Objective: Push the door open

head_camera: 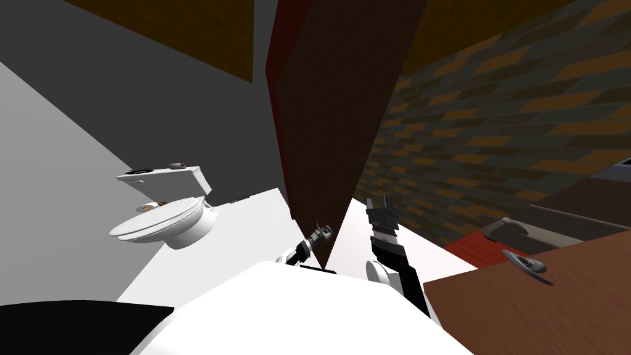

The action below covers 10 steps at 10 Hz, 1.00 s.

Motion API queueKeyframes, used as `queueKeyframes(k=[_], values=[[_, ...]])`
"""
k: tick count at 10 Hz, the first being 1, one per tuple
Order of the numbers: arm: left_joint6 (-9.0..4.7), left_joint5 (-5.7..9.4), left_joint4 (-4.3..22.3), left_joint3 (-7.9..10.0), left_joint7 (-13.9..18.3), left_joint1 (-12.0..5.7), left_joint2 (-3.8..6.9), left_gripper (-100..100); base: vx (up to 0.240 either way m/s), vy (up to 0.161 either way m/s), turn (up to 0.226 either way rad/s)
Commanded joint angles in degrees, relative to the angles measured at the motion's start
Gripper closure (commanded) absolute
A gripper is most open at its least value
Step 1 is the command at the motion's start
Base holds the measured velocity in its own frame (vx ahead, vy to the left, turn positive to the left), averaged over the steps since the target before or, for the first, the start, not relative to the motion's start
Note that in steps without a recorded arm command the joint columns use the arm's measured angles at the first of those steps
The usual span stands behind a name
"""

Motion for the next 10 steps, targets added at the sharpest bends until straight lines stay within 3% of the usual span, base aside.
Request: queueKeyframes(k=[1,10], values=[[0.04,0.33,0.1,0.63,-0.3,-0.01,0.38,100,0.055,-0.112,0.022],[0.37,3.12,0.6,5.93,-2.7,-0.12,2.10,100,0.108,-0.174,0.042]])
